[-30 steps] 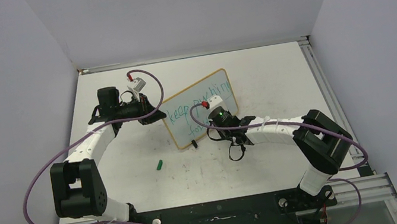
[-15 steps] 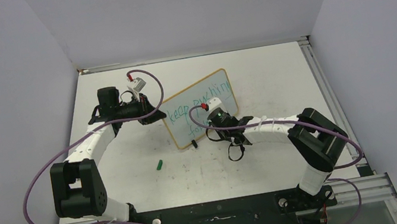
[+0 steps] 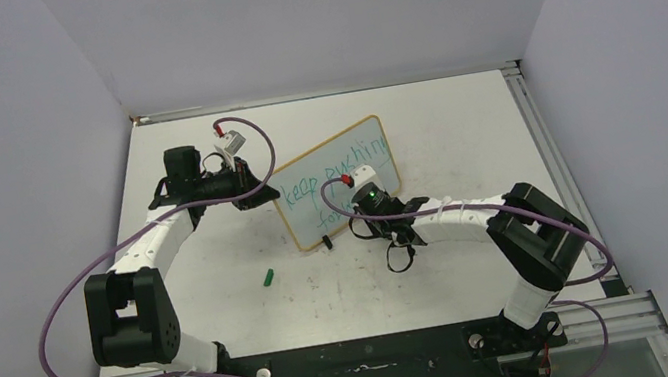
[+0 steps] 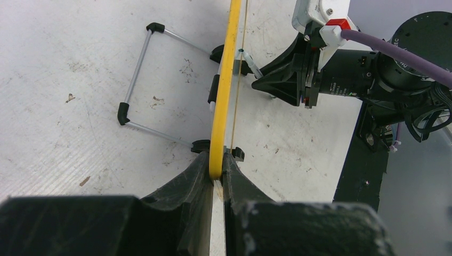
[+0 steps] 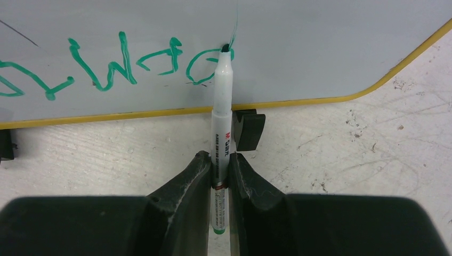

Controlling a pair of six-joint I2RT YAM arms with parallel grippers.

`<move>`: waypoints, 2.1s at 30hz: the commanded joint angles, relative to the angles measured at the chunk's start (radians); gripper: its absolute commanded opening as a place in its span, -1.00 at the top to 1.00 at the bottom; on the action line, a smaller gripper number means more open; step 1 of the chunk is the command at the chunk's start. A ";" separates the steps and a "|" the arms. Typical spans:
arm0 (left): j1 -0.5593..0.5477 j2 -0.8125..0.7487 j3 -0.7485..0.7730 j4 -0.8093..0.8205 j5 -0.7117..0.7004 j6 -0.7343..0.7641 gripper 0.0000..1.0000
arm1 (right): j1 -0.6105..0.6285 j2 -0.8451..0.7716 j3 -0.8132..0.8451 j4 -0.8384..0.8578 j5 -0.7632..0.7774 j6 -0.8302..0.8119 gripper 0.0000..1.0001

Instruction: Write a sentence on the whiteboard

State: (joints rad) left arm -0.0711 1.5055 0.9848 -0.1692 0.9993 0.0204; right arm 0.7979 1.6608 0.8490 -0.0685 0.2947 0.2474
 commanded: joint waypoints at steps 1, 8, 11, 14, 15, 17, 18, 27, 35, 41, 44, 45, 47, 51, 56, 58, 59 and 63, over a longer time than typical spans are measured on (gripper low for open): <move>-0.001 -0.046 0.043 0.018 -0.002 0.016 1.00 | -0.008 -0.006 -0.016 -0.069 -0.055 0.032 0.89; -0.001 -0.050 0.042 0.020 -0.001 0.013 1.00 | -0.009 -0.013 -0.019 -0.102 -0.071 0.039 0.89; -0.001 -0.051 0.041 0.019 -0.001 0.013 1.00 | -0.008 -0.012 -0.015 -0.119 -0.067 0.043 0.89; -0.001 -0.053 0.041 0.019 0.001 0.013 1.00 | -0.010 -0.014 -0.013 -0.138 -0.060 0.051 0.89; -0.001 -0.054 0.042 0.020 0.001 0.012 1.00 | -0.009 -0.016 -0.014 -0.143 -0.059 0.052 0.89; -0.001 -0.056 0.041 0.021 0.000 0.012 1.00 | -0.010 -0.020 -0.016 -0.149 -0.055 0.058 0.89; -0.001 -0.057 0.041 0.020 0.000 0.012 1.00 | -0.011 -0.025 -0.019 -0.149 -0.052 0.058 0.89; -0.001 -0.058 0.038 0.026 0.004 0.009 1.00 | -0.009 -0.136 -0.027 -0.147 -0.032 0.050 0.89; -0.001 -0.060 0.038 0.027 0.004 0.007 1.00 | -0.036 -0.115 0.009 -0.167 -0.064 0.018 0.89; -0.001 -0.058 0.040 0.028 0.002 0.008 1.00 | -0.060 -0.080 0.023 -0.154 -0.119 -0.007 0.89; -0.001 -0.057 0.039 0.029 0.001 0.009 1.00 | -0.063 -0.063 0.033 -0.146 -0.134 -0.019 0.89; -0.001 -0.055 0.039 0.028 0.000 0.010 1.00 | -0.064 -0.060 0.036 -0.144 -0.135 -0.022 0.89; -0.001 -0.054 0.040 0.028 -0.001 0.009 1.00 | -0.065 -0.054 0.040 -0.137 -0.137 -0.023 0.89; -0.001 -0.051 0.040 0.029 -0.001 0.009 1.00 | -0.071 -0.042 0.049 -0.136 -0.136 -0.028 0.89; -0.001 -0.049 0.040 0.027 -0.003 0.009 1.00 | -0.084 -0.031 0.055 -0.132 -0.133 -0.031 0.89; -0.001 -0.048 0.040 0.027 -0.002 0.009 1.00 | -0.089 -0.027 0.058 -0.131 -0.133 -0.033 0.89; -0.001 -0.047 0.041 0.028 -0.002 0.009 1.00 | -0.091 -0.024 0.060 -0.132 -0.134 -0.034 0.89; -0.001 -0.046 0.040 0.027 -0.002 0.010 1.00 | -0.098 -0.009 0.071 -0.132 -0.144 -0.042 0.89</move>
State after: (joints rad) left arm -0.0715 1.4956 0.9848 -0.1696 0.9985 0.0143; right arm 0.7078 1.6348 0.8776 -0.2314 0.1555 0.2195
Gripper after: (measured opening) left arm 0.082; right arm 0.151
